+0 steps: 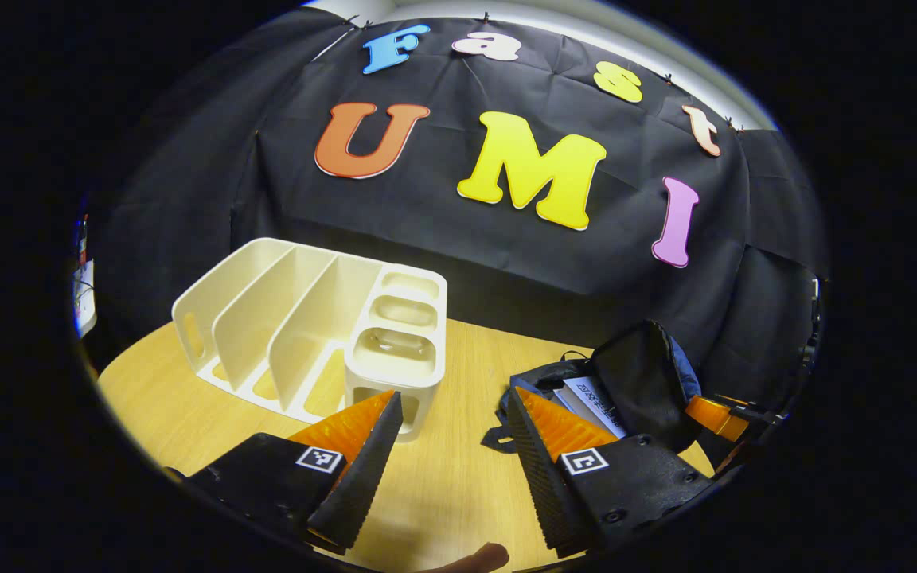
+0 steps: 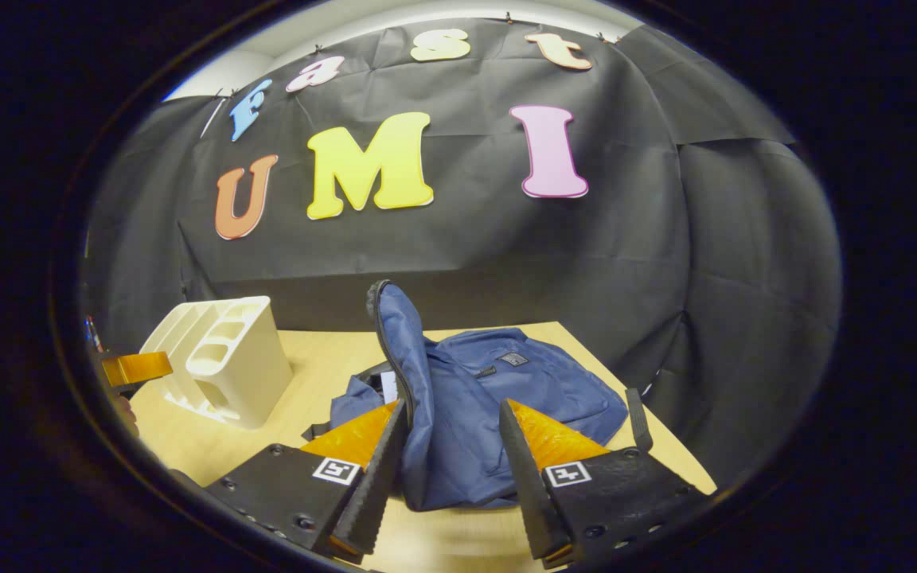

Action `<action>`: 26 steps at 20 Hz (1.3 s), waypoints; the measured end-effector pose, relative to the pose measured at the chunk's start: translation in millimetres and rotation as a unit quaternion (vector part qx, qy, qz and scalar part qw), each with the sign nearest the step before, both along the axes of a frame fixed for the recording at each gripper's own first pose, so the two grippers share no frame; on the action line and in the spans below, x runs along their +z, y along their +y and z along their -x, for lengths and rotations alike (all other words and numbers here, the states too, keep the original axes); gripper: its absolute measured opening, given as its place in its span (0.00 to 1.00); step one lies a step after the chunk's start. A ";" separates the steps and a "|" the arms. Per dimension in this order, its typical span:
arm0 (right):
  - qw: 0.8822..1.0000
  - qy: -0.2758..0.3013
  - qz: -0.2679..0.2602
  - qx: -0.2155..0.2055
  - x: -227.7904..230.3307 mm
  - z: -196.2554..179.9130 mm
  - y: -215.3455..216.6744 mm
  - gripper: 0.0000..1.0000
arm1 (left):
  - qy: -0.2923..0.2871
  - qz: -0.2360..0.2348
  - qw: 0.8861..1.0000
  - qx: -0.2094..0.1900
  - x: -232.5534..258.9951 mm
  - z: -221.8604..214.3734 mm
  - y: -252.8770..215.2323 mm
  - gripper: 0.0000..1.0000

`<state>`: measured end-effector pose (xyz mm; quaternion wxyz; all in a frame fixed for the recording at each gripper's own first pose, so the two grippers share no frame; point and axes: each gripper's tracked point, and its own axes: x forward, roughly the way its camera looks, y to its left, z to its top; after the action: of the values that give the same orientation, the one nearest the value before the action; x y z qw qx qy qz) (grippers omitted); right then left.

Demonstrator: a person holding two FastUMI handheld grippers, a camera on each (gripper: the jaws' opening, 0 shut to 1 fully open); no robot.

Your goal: Open the schoolbag, grab two books from the bookshelf and put them into the schoolbag.

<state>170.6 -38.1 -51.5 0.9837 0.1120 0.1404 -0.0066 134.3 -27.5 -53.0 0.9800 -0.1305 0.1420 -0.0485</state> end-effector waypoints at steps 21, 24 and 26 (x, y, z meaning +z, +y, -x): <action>0.991 -0.118 0.052 -0.026 56.9 189.7 15.0 0.94 | -0.116 -0.092 0.989 0.016 63.2 147.0 44.4 0.96; 0.991 -0.119 0.048 -0.041 57.5 196.2 9.8 0.95 | -0.107 -0.111 0.988 0.011 54.9 158.4 49.7 0.96; 0.990 -0.122 0.051 -0.049 59.1 196.2 8.3 0.97 | -0.109 -0.114 0.987 0.016 52.4 162.1 56.3 0.97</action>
<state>-25.7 -29.8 7.6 0.9964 0.0687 0.0134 -0.0482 -27.7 28.7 -0.5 0.9988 -0.0139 0.0368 -0.0302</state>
